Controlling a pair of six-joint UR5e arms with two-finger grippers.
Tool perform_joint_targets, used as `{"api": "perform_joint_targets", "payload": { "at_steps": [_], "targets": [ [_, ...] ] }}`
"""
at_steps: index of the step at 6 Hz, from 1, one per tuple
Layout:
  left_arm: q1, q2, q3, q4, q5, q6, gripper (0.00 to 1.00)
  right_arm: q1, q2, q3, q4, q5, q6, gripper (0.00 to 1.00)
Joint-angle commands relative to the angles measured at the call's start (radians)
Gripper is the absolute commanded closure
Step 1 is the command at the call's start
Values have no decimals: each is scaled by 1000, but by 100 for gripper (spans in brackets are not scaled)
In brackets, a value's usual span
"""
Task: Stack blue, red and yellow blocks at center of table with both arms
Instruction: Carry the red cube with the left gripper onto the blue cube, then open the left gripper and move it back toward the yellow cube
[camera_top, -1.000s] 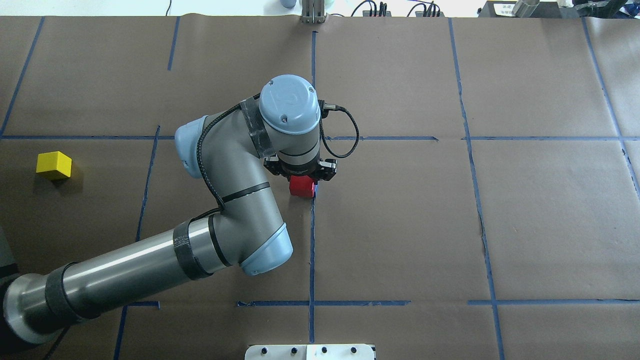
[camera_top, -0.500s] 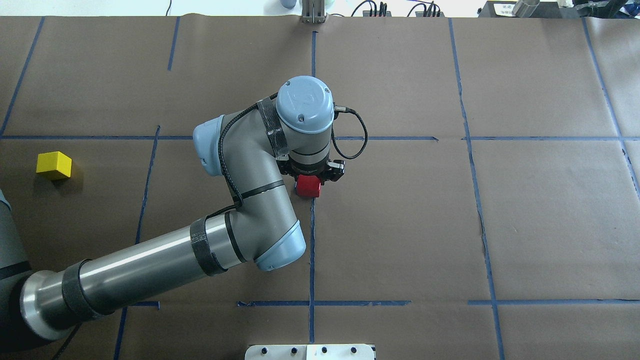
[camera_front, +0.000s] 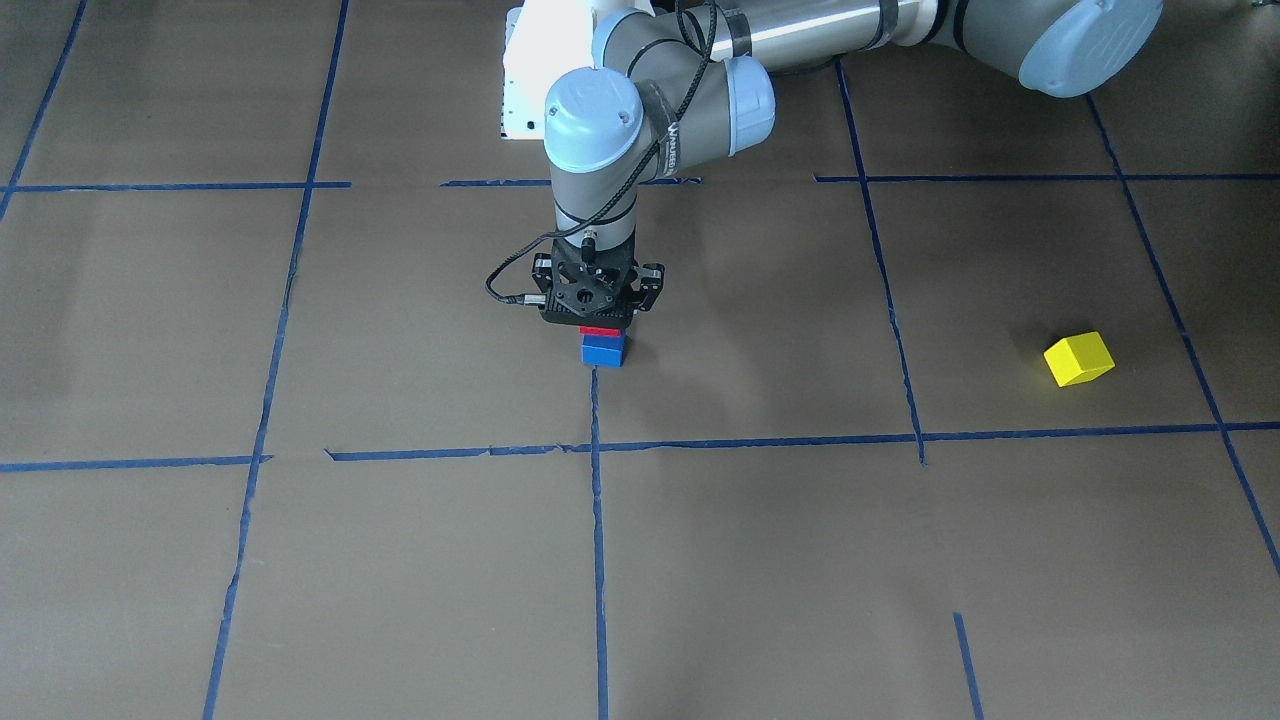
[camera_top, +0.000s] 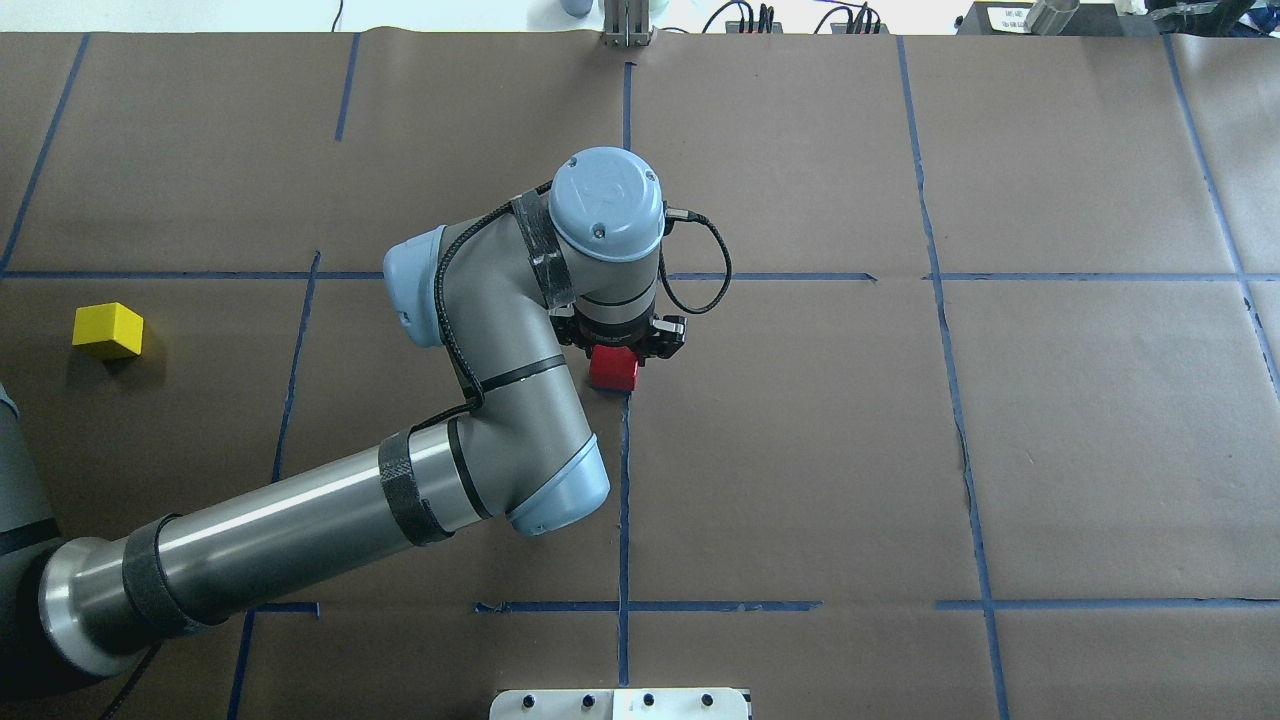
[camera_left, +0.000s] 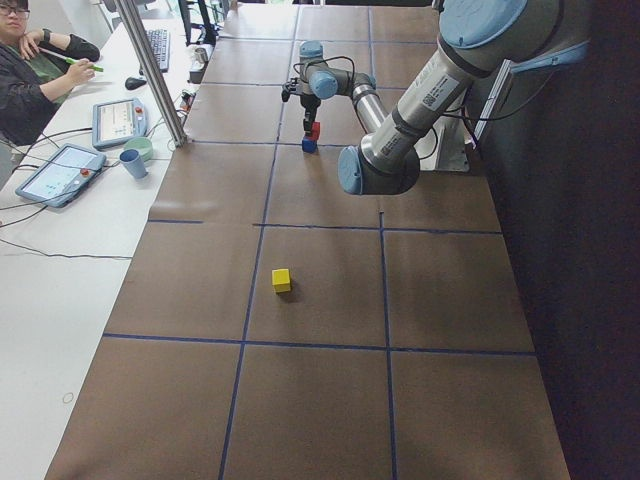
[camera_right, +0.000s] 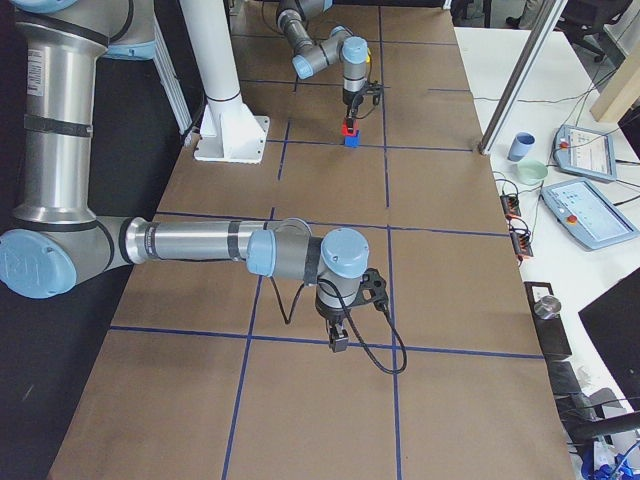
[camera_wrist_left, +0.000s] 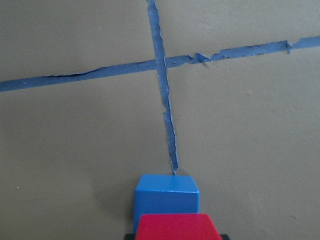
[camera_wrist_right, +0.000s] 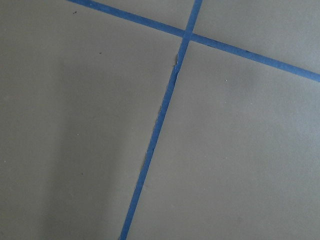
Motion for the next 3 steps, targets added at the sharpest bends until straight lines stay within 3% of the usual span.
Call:
{"api": "perform_joint_targets", "payload": {
  "at_steps": [1,3],
  "targets": [
    [-10,0,1,-3,-1,0,93,0,0,0,0,0,0,0],
    [-17,0,8,-4,-1,0,93,0,0,0,0,0,0,0]
  ]
}}
